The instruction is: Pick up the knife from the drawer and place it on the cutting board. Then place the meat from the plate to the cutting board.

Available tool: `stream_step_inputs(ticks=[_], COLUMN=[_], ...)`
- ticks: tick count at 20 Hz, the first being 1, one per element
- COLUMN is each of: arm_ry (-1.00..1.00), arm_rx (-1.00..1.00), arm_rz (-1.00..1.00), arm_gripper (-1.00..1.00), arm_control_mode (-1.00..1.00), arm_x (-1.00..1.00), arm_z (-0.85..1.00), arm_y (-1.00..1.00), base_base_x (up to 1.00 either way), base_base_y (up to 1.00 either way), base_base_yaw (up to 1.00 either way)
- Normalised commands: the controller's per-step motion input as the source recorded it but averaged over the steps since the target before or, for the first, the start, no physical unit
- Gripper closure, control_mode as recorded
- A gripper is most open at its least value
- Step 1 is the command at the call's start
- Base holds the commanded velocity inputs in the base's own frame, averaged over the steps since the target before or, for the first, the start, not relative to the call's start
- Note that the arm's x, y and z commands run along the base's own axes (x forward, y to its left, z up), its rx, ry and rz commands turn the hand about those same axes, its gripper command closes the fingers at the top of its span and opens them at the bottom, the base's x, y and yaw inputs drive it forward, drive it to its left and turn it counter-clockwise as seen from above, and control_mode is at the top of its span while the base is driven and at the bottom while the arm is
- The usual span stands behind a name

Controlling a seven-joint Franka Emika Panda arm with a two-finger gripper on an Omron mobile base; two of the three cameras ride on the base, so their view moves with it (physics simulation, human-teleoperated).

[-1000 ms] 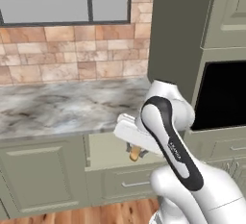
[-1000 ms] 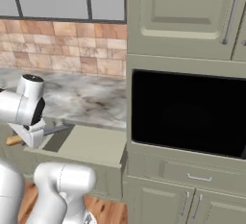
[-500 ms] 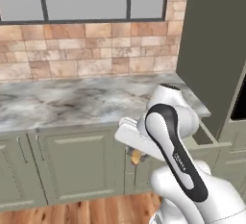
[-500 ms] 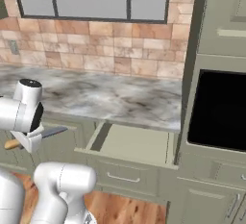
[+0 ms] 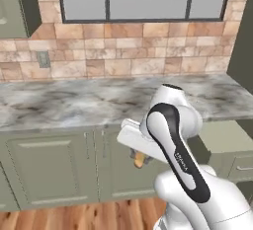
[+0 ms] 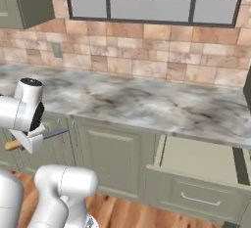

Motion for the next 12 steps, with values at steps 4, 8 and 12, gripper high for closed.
stream_step_inputs(ticks=[4, 8, 12], arm_ry=[0.0, 0.0, 0.0], arm_rx=[0.0, 0.0, 0.0], arm_rz=[0.0, 0.0, 0.0], arm_gripper=[1.0, 1.0, 1.0], arm_control_mode=[1.0, 1.0, 1.0], arm_x=[0.0, 0.0, 0.0], arm_z=[0.0, 0.0, 0.0], arm_y=[0.0, 0.0, 0.0], base_base_x=[0.0, 0.0, 0.05], base_base_y=[0.92, 0.55, 0.51], base_base_yaw=[0.27, 0.45, 0.48])
